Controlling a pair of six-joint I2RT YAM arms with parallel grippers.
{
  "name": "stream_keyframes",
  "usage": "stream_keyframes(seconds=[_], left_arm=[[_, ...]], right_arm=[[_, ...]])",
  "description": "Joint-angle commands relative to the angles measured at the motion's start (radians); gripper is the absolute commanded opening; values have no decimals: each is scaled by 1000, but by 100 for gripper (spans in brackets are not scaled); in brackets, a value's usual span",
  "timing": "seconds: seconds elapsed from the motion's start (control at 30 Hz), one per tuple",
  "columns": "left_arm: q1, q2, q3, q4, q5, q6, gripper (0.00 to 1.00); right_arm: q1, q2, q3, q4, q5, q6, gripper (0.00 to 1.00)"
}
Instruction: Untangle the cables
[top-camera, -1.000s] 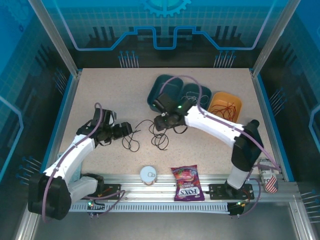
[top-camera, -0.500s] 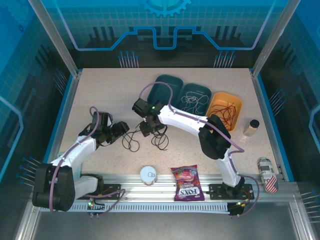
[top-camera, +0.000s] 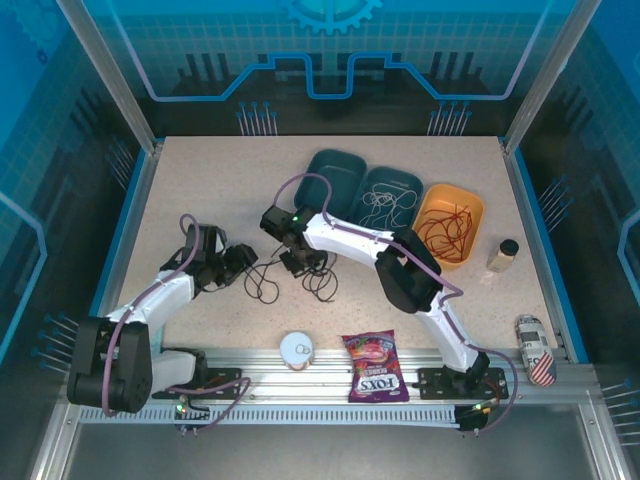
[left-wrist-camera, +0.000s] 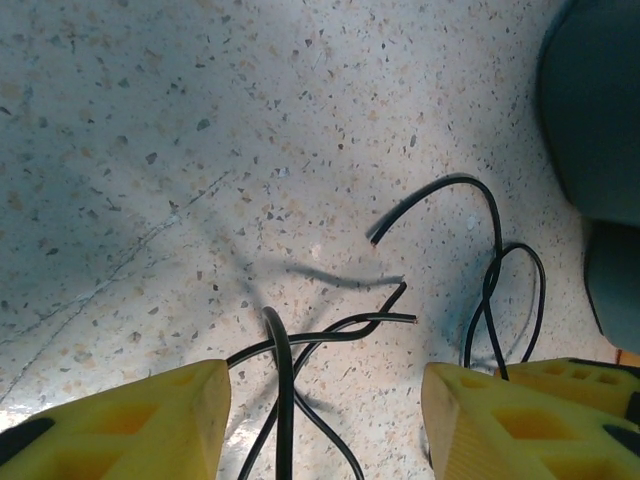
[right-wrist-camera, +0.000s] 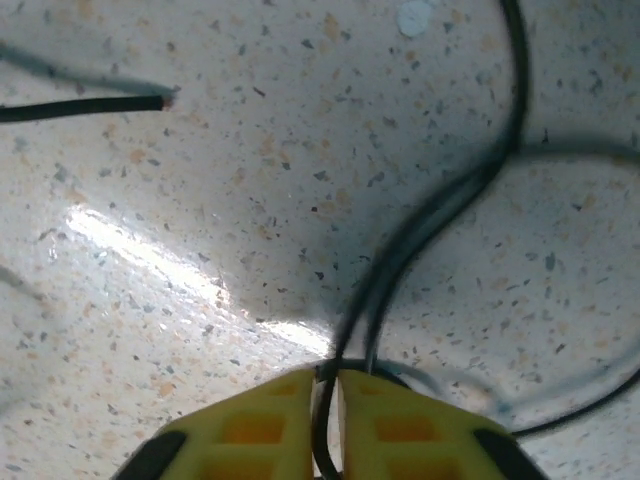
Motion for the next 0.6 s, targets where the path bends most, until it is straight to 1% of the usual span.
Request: stream_keyframes(seconds=[0.0, 0.17, 0.27, 0.57], left_arm=[[11, 3, -17, 14, 21, -2, 48], [12, 6, -21, 19, 19, -2, 43], [12, 9, -25, 31, 28, -6, 43], [12, 20, -26, 41, 38, -12, 39]], right_arm=[[6, -43, 36, -51, 29, 4, 0], [26, -148, 62, -88, 138, 8, 0], [37, -216, 65, -88, 180, 4, 0], [50, -356, 99, -85, 222, -22, 0]])
